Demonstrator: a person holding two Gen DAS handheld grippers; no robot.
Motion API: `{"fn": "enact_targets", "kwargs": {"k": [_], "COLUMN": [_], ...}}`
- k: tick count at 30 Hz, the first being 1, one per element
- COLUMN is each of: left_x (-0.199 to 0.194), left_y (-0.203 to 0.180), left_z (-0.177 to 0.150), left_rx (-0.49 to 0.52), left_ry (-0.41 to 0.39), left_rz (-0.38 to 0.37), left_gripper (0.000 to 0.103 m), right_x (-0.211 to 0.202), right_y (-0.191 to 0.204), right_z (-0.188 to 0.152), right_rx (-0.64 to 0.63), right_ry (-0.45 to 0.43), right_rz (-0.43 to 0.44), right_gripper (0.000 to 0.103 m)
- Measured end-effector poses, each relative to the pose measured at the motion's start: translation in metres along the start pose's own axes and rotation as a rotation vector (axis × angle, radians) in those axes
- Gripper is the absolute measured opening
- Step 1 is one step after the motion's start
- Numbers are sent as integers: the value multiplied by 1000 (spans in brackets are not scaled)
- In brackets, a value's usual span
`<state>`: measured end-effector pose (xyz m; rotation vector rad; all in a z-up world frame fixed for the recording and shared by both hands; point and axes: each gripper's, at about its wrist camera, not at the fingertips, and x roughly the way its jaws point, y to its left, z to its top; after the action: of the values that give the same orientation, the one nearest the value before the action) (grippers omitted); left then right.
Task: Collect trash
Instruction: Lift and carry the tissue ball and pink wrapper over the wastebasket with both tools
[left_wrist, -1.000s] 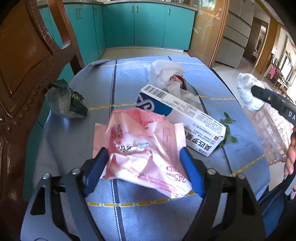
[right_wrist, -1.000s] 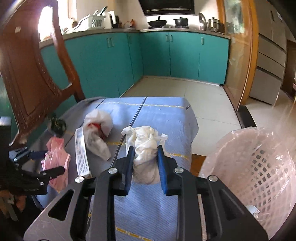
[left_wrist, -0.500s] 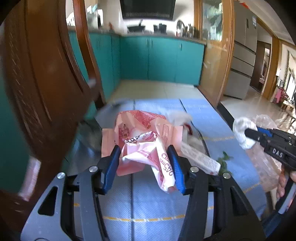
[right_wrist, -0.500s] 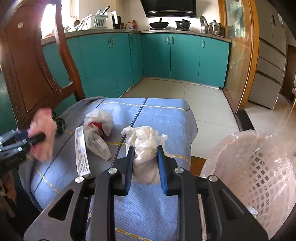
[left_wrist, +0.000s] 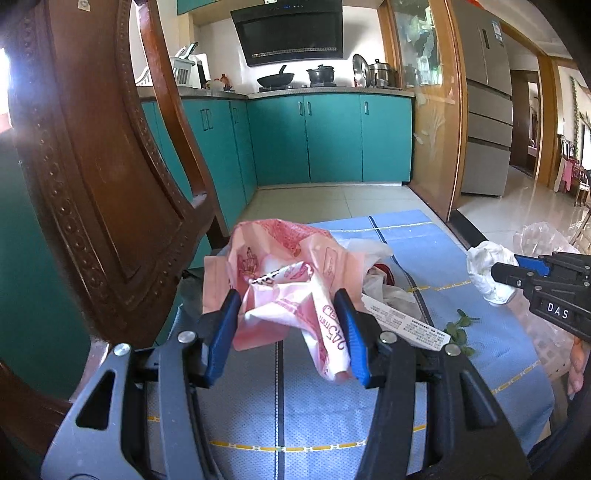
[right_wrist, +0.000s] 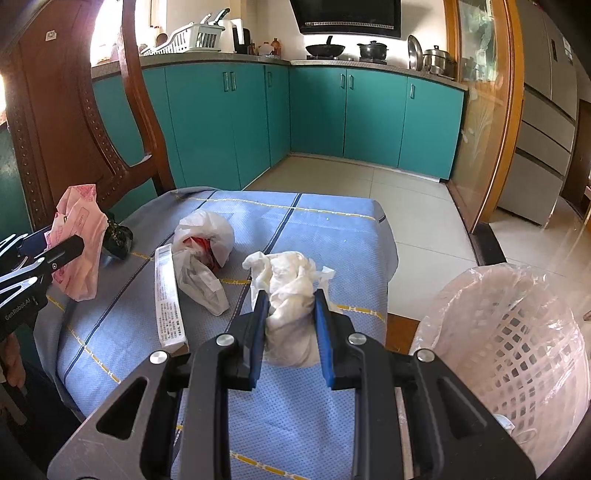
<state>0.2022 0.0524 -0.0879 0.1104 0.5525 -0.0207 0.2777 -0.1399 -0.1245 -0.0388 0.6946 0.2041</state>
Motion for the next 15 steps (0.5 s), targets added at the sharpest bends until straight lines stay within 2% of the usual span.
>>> {"fn": "enact_targets", "kwargs": {"k": [15], "left_x": [-29], "left_y": [-11], "left_z": [1], "left_rx": [16], "left_ry": [-77], "left_rz": [11], "left_gripper": [53], "right_x": [-15], "right_y": [0], "right_z": [2], "right_rx": [9], "right_ry": [-56], "right_rz": [22], "right_gripper": [25]}}
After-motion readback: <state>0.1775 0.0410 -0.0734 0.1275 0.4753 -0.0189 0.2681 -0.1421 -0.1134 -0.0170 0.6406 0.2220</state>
